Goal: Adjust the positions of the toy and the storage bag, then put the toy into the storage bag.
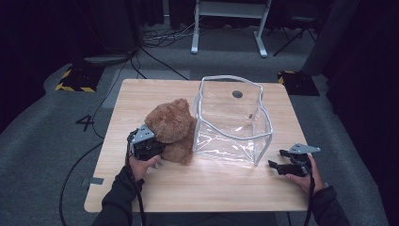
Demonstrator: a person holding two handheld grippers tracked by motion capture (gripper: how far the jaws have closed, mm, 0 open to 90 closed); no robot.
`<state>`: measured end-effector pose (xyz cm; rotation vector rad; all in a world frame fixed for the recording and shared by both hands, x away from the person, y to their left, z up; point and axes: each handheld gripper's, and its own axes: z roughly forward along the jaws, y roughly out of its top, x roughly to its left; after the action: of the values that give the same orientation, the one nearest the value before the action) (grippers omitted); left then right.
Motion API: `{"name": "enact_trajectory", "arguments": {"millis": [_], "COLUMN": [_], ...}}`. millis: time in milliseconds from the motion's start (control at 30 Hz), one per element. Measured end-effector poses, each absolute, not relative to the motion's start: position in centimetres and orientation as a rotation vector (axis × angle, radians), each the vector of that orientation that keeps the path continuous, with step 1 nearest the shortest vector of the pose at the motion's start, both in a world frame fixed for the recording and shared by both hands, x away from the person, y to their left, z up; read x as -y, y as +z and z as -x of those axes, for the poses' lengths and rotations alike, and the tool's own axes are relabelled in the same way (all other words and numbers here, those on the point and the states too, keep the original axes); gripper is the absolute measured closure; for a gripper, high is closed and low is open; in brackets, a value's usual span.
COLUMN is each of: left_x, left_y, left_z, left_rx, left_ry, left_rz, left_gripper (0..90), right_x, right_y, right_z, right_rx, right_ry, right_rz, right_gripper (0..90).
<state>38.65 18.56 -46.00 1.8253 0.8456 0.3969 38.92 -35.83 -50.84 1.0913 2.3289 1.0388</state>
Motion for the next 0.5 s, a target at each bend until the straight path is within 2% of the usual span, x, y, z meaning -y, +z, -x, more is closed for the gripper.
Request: {"name": "enact_trajectory", "arguments": {"millis": [267, 500], "left_x": [-18.8, -19.5], "left_y": [-45.2, -43.4], "left_z": [-39.2, -39.7], "left_rx": [-0.840, -0.860], "left_ry": [0.403, 0.465], "left_rz": [-1.782, -1.700], "left_gripper": [68.1, 68.2], "right_x": [35.9, 36.0], "right_y": [-50.8, -50.8], "right_z": [-38.9, -38.8], "right_rx": [-2.328, -2.329], "right_ry": [1.040, 1.046], "right_rz": [-1.095, -1.095], "right_gripper": [24.8, 25.2]}}
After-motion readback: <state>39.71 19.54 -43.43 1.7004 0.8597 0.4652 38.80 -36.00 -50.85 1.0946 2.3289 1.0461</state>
